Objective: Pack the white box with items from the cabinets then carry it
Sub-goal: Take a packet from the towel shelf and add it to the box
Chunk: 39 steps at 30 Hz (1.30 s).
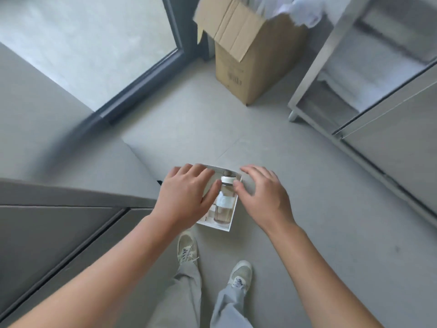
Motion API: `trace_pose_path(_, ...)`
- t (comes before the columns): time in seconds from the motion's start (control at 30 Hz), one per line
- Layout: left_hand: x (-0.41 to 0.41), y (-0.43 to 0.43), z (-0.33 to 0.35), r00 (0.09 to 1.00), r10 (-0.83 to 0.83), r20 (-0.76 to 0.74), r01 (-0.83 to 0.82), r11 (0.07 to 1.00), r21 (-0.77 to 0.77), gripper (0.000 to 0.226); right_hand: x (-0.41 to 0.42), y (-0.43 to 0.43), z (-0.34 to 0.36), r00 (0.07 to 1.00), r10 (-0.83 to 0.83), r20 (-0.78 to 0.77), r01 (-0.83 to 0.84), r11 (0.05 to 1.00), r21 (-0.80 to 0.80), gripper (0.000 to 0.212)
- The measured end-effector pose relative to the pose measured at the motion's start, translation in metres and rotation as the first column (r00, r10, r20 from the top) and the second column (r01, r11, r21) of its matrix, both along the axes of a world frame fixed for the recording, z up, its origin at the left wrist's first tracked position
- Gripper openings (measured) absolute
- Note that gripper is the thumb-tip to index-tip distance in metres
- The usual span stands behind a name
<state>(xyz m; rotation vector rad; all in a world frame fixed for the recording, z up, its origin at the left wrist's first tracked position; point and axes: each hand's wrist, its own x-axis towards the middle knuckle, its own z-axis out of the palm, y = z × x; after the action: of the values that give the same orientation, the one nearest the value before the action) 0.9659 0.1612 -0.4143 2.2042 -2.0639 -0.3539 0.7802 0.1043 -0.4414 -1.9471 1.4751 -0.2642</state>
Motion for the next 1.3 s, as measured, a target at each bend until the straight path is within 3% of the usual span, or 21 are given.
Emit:
trace_pose_path(0.23, -0.04, -0.021, 0.198, 0.997, -0.063, 0.036, 0.068, 0.986, -0.153, 0.046, -0.053, -0.011, 0.207, 1.0, -0.018, -0.001, 0.018, 0.983, -0.18, 0.048)
trace_pose_path(0.43, -0.079, -0.013, 0.312, 0.994, -0.083, -0.073, 0.059, 0.957, -0.284, 0.045, -0.091, 0.019, 0.328, 0.982, -0.149, 0.113, 0.179, 0.927, -0.328, 0.045)
trace_pose_path(0.67, -0.076, 0.006, 0.387, 0.98, -0.195, -0.044, 0.16, 0.896, -0.414, 0.045, -0.097, 0.038, 0.392, 0.962, -0.199, 0.189, 0.259, 0.884, -0.389, 0.046)
trace_pose_path(1.0, -0.032, -0.012, 0.467, 0.943, -0.333, 0.006, 0.277, 0.776, -0.567, 0.041, -0.064, 0.056, 0.479, 0.911, -0.323, 0.258, 0.413, 0.728, -0.546, 0.045)
trace_pose_path(1.3, -0.058, -0.032, 0.476, 0.819, -0.573, 0.006, 0.51, 0.724, -0.465, 0.052, -0.082, 0.102, 0.482, 0.806, -0.561, 0.186, 0.566, 0.642, -0.516, 0.047)
